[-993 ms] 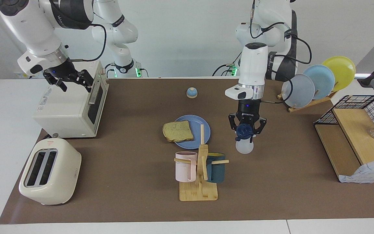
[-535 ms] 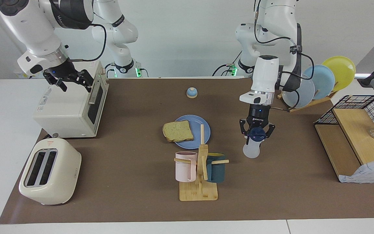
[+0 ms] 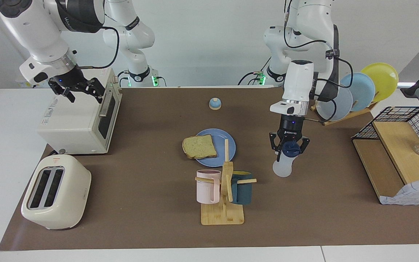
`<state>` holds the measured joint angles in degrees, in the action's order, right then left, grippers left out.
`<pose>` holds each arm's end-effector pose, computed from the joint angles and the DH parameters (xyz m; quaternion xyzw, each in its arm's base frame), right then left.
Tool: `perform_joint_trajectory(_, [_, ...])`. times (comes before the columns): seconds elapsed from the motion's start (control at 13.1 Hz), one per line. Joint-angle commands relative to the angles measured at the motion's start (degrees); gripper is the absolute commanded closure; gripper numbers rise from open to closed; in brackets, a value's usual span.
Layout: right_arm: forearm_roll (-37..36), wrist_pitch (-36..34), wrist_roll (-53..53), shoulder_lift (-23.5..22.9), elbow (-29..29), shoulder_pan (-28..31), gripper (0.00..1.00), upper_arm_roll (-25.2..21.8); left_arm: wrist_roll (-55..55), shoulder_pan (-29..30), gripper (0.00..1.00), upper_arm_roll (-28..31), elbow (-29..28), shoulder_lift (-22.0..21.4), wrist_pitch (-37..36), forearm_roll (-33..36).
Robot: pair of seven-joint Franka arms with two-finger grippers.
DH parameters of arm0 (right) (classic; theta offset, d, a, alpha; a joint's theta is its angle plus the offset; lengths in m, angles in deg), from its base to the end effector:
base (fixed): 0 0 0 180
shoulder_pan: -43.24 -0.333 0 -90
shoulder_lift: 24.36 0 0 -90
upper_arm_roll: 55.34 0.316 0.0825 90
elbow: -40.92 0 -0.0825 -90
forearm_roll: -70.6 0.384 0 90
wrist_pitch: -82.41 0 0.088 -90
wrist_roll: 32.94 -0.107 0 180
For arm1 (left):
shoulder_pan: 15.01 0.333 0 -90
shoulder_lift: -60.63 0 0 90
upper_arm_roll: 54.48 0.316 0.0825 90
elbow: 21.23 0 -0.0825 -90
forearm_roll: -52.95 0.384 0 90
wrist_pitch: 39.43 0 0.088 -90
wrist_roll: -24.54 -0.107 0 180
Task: Put bread on plate and add seasoning
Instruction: 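Lower the bottle onto the table and open the left gripper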
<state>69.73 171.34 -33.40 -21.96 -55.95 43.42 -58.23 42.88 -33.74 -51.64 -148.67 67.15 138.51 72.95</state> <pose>0.5348 -0.0309 0.5895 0.9983 -0.0305 -0.0485 0.0054 0.5552 -0.1886 0.4108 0.9161 -0.1402 0.3736 0.0384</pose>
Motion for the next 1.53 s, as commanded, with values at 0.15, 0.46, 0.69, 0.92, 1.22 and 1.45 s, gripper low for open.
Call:
perform_joint_trajectory(0.15, [0.34, -0.51, 1.08, 0.50, -0.16, 0.44, 0.00, 0.17, 8.81, 1.23, 1.00, -0.11, 6.32, 10.15, 7.92, 0.05])
perform_joint_trajectory(0.46, [0.34, -0.51, 1.08, 0.50, -0.16, 0.44, 0.00, 0.17, 10.14, 3.08, 1.00, -0.02, 8.88, 17.37, 13.90, -0.39])
perform_joint_trajectory(0.69, [0.34, -0.51, 1.08, 0.50, -0.16, 0.44, 0.00, 0.17, 9.53, 3.26, 1.00, 1.38, 10.11, 21.52, 18.84, -0.57])
perform_joint_trajectory(0.92, [0.34, -0.51, 1.08, 0.50, -0.16, 0.53, 0.00, 0.17, 4.29, 3.17, 1.00, 2.17, 10.11, 21.61, 18.76, -0.13])
perform_joint_trajectory(1.22, [0.34, -0.51, 1.08, 0.50, -0.16, 0.44, 0.00, 0.17, -4.27, 4.05, 1.00, 2.44, 10.11, 21.69, 18.49, -0.04])
perform_joint_trajectory(1.45, [0.34, -0.51, 1.08, 0.50, -0.16, 0.44, 0.00, 0.17, -4.27, 3.96, 1.00, 2.35, 9.59, 21.87, 18.23, -0.04])
